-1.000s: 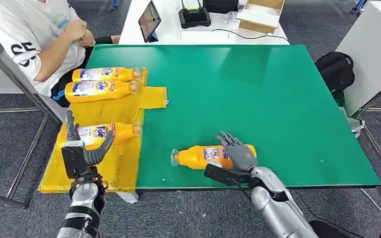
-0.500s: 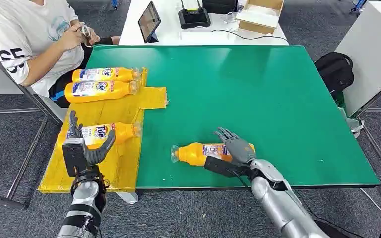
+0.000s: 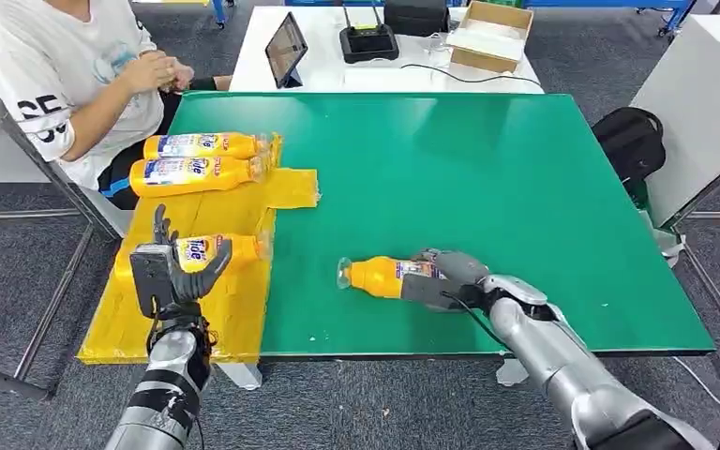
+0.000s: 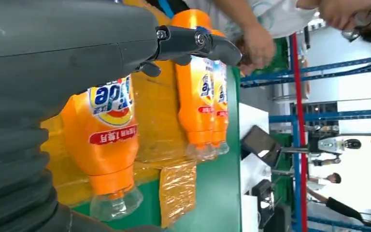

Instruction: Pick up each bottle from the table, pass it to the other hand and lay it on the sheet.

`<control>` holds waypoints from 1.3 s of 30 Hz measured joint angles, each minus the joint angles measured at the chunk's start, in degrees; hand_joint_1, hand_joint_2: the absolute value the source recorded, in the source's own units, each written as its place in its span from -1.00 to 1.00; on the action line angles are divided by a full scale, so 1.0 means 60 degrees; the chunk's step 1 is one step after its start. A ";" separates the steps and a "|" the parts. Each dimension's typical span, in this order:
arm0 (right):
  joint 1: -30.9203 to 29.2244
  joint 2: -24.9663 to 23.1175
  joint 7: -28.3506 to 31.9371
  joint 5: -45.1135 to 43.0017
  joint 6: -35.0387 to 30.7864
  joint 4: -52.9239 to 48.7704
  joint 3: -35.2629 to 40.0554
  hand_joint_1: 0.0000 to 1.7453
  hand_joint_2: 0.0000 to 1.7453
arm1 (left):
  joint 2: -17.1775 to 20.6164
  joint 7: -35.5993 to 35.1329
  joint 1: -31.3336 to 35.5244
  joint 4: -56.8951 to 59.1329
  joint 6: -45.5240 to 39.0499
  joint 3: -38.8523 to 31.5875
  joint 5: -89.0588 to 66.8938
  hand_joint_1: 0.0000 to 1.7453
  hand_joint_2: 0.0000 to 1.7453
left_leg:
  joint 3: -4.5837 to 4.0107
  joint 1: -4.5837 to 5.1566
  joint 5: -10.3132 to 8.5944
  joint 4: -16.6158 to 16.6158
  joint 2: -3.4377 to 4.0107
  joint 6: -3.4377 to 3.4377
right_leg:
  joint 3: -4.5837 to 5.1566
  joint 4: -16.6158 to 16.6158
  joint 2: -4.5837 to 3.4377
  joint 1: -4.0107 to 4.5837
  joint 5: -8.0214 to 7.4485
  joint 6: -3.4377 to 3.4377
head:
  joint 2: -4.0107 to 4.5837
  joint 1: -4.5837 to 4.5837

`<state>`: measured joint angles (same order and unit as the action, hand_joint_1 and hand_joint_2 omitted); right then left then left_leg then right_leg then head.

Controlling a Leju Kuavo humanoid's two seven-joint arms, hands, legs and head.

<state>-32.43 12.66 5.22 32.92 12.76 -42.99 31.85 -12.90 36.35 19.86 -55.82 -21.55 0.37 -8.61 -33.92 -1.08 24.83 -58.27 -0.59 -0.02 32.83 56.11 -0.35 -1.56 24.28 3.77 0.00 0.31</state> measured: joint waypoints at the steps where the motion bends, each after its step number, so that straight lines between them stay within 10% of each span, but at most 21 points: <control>1: -0.0027 0.0022 0.0000 -0.0014 0.0000 0.0025 0.0025 0.96 1.00 | 0.0000 -0.0007 0.0009 0.0033 0.0004 0.0004 0.0033 -1.00 1.00 | 0.0000 0.0000 0.0000 0.0000 0.0000 0.0000 | -0.0001 0.0000 0.0000 0.0000 -0.0001 0.0001 | 0.0000 -0.0004; 17: -0.0207 0.0262 0.0153 -0.0506 -0.0081 0.0156 0.0539 1.00 1.00 | 0.0000 -0.0058 0.0138 0.0335 -0.0029 0.0175 0.0138 -1.00 1.00 | 0.0001 0.0001 0.0005 0.0000 0.0003 0.0002 | -0.0007 -0.0001 -0.0001 0.0001 0.0000 0.0002 | 0.0000 -0.0007; 28: 0.2745 -0.1495 0.2154 -0.1464 -0.5239 -0.3434 -0.1950 1.00 1.00 | -0.0117 -0.0481 -0.0566 -0.0642 0.0638 0.0259 0.0332 -1.00 1.00 | -0.0148 -0.0019 -0.0030 -0.0001 0.0011 0.0033 | 0.0051 0.0031 0.0000 0.0027 -0.0029 -0.0026 | 0.0000 -0.0004; 39: 0.3888 -0.2783 0.4171 -0.2248 -0.7107 -0.6281 -0.4193 1.00 1.00 | -0.0262 -0.1497 -0.0954 -0.1643 0.3509 0.1144 0.2401 -1.00 1.00 | -0.0229 -0.0020 -0.0032 0.0000 -0.0016 0.0028 | 0.0111 0.0029 0.0031 0.0026 -0.0024 -0.0025 | 0.0000 0.0015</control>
<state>-9.11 -4.04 30.25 19.43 -29.88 -80.68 6.69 -14.47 27.36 14.14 -65.68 -0.50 7.24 5.80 -35.29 -1.20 24.64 -58.27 -0.69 0.15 33.50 56.28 -0.17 -1.41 24.14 3.62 0.00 0.39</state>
